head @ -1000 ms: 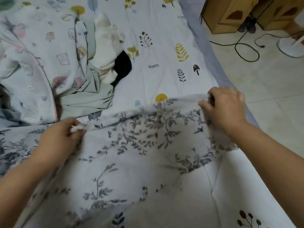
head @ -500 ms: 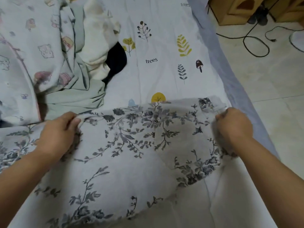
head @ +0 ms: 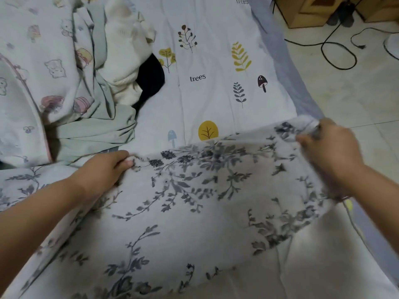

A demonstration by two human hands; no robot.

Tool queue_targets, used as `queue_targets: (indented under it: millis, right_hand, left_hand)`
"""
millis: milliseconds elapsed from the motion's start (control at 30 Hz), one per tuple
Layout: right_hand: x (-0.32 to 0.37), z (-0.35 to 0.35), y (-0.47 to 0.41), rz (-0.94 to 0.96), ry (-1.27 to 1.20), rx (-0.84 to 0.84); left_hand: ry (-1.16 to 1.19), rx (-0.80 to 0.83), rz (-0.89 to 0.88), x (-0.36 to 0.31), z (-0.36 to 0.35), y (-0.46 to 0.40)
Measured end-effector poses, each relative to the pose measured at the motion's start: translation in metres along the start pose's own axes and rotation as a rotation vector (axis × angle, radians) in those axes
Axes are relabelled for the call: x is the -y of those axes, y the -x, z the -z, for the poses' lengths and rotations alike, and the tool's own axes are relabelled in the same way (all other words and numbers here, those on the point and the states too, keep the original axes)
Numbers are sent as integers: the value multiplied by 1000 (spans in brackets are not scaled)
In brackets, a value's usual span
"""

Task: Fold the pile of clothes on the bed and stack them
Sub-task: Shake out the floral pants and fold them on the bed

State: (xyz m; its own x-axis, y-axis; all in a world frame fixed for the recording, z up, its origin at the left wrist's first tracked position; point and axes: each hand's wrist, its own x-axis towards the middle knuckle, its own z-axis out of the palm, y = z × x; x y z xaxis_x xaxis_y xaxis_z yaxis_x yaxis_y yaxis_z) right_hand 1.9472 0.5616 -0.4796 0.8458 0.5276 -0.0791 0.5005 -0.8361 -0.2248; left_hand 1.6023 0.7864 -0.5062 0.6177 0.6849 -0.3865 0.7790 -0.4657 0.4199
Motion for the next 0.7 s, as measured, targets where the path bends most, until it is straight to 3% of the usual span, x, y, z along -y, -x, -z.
queue_targets:
  millis: [67, 233, 333, 400, 500, 600, 700]
  right_hand:
    - [-13, 20, -16, -7, 66, -61]
    - [-14, 14, -28, -166, 138, -35]
    - [16, -12, 4, 25, 119, -114]
    - [39, -35, 38, 270, 88, -41]
    - [48, -72, 73, 574, 230, 233]
    - [34, -87, 72, 556, 374, 371]
    - [33, -79, 67, 433, 433, 350]
  left_hand:
    - [13, -81, -58, -16, 1, -8]
    - [-326, -342, -64, -60, -26, -16]
    - [-333, -434, -296, -68, -55, 5]
    - [-442, -327, -436, -65, -73, 21]
    - [-647, -13, -273, -39, -81, 26]
    - [-617, 90, -29, -10, -75, 18]
    - [-570, 40, -16, -12, -66, 22]
